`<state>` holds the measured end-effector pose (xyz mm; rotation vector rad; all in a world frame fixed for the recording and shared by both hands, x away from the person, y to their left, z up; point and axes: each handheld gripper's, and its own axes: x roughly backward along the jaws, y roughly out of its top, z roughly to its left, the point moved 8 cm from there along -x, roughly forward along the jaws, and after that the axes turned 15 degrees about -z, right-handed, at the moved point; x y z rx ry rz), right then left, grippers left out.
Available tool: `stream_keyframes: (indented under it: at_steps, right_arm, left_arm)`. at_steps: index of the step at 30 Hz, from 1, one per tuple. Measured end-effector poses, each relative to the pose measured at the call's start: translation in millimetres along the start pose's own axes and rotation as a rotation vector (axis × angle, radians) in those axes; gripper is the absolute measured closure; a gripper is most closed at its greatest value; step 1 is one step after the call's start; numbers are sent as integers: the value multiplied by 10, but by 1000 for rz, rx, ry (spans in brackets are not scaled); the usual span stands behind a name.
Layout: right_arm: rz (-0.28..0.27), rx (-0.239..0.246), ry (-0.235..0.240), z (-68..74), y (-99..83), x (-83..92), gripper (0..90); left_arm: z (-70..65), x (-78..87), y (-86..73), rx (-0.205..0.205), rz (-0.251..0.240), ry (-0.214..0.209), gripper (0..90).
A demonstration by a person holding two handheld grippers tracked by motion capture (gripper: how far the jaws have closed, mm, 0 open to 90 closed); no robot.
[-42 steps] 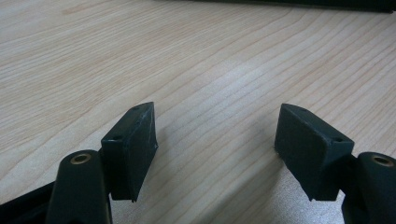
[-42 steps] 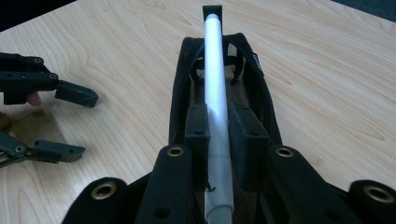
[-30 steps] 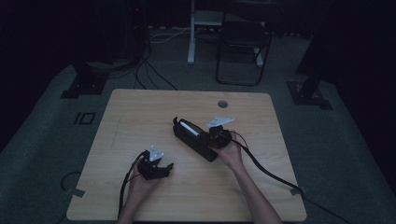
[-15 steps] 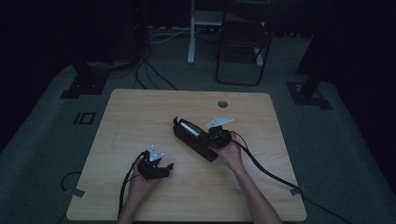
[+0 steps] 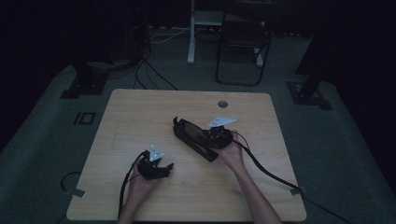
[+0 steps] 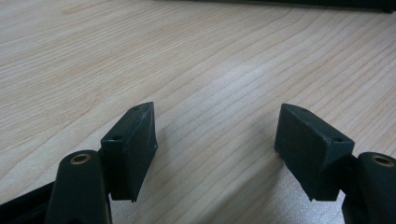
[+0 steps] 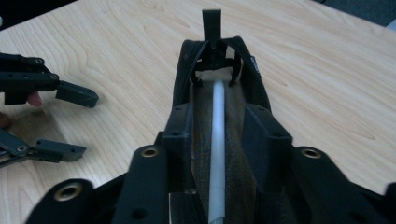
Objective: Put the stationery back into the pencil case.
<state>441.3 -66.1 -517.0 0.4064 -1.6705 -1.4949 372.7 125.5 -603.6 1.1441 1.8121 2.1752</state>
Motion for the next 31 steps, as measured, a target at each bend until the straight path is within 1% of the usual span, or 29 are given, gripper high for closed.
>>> stream_keyframes:
  at_steps: [5, 9, 10, 14, 20, 24, 31]
  right_arm:
    - [-15, 13, -6, 13, 73, 99, 541]
    - [-24, 13, -9, 23, 114, 161, 516]
    - [-27, 19, -19, 25, 137, 202, 507]
    - [-36, 26, -32, 29, 182, 281, 495]
    - [-58, 50, -46, 45, 258, 409, 489]
    - [-61, 70, -54, 51, 280, 471, 487]
    - [-61, 86, -61, 58, 302, 551, 477]
  left_arm:
    - [-1, -1, 1, 1, -1, 1, 297]
    - [-3, -3, 1, 1, -4, 0, 296]
    - [-4, -4, 1, 0, -4, -1, 292]
    - [-4, -5, 0, 0, -3, -1, 289]
    - [-5, -5, 0, 0, -3, -2, 288]
    - [-7, -6, 0, 2, -4, -2, 288]
    - [-6, -10, 2, 0, -3, -3, 284]
